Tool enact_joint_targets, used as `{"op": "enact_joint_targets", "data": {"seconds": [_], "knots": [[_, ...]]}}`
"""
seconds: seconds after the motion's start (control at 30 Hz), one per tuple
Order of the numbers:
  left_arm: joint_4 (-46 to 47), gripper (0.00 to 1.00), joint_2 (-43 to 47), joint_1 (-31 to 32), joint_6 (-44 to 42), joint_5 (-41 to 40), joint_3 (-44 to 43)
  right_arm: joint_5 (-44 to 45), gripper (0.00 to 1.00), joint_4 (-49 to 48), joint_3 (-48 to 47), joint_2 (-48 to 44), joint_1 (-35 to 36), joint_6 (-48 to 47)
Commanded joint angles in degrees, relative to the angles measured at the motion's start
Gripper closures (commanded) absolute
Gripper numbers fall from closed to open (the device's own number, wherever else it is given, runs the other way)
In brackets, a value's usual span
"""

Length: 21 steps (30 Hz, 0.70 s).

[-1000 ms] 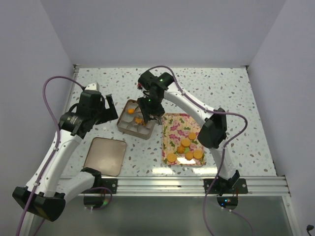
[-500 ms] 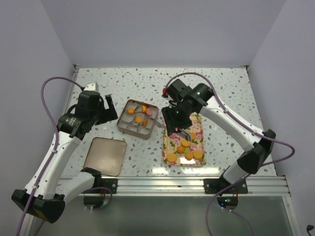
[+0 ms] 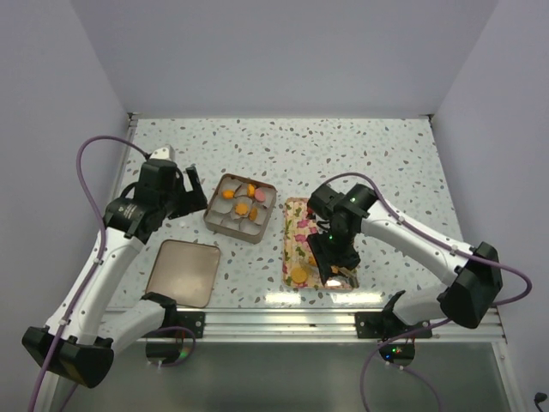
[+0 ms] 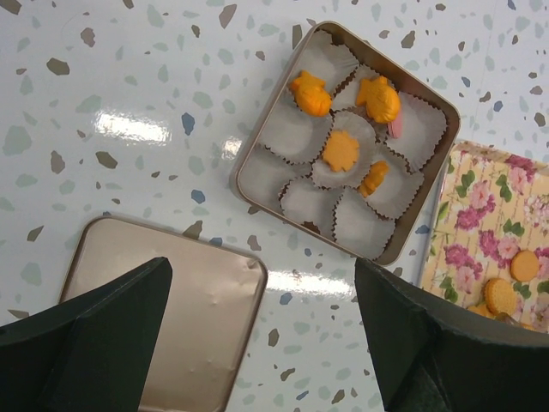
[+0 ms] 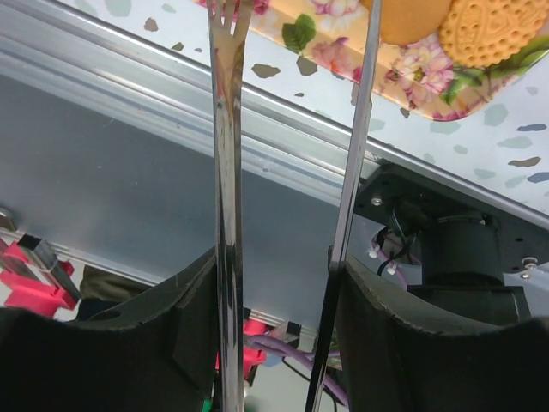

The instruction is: Pack the cookies

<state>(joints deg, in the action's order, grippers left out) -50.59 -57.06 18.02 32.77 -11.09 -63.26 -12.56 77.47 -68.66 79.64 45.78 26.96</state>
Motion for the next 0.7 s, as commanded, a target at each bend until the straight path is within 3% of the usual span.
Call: {"op": "enact_joint_targets", "data": {"seconds": [0.0, 0.67], "knots": [[2.42, 0.07, 0.28, -0.36, 1.33, 0.55, 0.42, -2.91, 0.47, 0.05, -0.24, -2.38, 1.06, 1.43], [1.02, 0.07, 4.41, -0.36, 2.03, -0.33, 4.11, -2.3, 0.47, -2.85, -2.53, 5.0, 9.15, 3.8]]}}
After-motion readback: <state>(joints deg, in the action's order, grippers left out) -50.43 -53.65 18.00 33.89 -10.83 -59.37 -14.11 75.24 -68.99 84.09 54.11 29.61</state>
